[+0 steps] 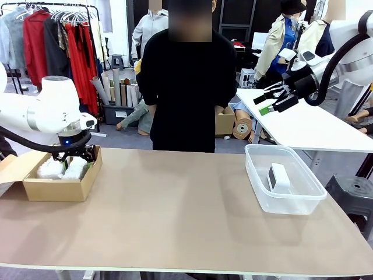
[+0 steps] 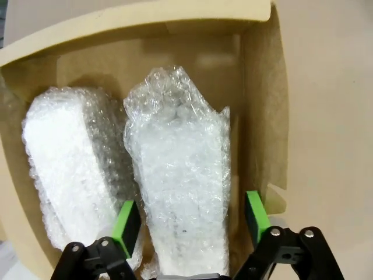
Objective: Separate and place wrapped and unwrapped clocks.
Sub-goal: If the picked Digital clock is wrapped, place it in the Package Box ; if not, place it in the Organizing box.
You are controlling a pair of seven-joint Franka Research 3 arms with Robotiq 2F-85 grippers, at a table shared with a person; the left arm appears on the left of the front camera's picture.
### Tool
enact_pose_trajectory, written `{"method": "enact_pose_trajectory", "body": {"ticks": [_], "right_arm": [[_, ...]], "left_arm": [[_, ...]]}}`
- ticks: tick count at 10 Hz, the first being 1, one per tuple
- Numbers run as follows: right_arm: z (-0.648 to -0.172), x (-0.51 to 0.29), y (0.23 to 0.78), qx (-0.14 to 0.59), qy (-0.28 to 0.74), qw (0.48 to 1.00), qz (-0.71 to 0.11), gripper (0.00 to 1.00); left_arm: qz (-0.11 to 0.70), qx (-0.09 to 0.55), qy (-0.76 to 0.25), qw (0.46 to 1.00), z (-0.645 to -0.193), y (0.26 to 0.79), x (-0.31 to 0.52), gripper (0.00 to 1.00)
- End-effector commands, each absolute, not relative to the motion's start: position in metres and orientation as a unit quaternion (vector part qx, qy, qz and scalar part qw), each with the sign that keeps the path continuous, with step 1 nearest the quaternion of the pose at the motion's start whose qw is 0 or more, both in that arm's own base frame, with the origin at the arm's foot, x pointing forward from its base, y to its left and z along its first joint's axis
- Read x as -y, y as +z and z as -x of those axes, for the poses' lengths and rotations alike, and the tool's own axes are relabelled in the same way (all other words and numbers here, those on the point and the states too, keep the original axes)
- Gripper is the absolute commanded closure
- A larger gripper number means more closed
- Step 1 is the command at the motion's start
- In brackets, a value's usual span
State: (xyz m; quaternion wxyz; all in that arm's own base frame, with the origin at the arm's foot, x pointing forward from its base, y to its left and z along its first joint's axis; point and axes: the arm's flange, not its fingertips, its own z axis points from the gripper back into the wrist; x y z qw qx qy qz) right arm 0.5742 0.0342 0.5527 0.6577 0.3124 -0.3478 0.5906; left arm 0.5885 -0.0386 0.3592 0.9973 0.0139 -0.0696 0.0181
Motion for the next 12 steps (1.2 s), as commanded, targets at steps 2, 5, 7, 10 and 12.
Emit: {"method": "enact_pose_trajectory", "body": {"ticks": [2,5,7,10,12], "right_arm": [[-0.574,-0.034,0.555,0.35,0.591,0.657,-0.31,0.0],[-0.574,-0.034,0.555,0.35,0.591,0.657,-0.31,0.0],[-0.574,-0.034,0.555,0.35,0.591,0.657,-0.31,0.0],[-0.574,-0.034,0.555,0.35,0.591,0.657,-0.31,0.0],[-0.574,-0.034,0.555,0.35,0.591,0.657,-0.31,0.0]], "left_arm": [[-0.023,0.081,0.022,0.996,-0.591,0.381,0.045,0.0],[-0.029,0.082,0.021,0.996,-0.59,0.395,0.054,0.0],[-0.039,0.088,0.026,0.995,-0.59,0.4,0.054,0.0],[-0.023,0.088,0.015,0.996,-0.591,0.397,0.054,0.0],[-0.023,0.088,0.015,0.996,-0.591,0.397,0.054,0.0]]}}
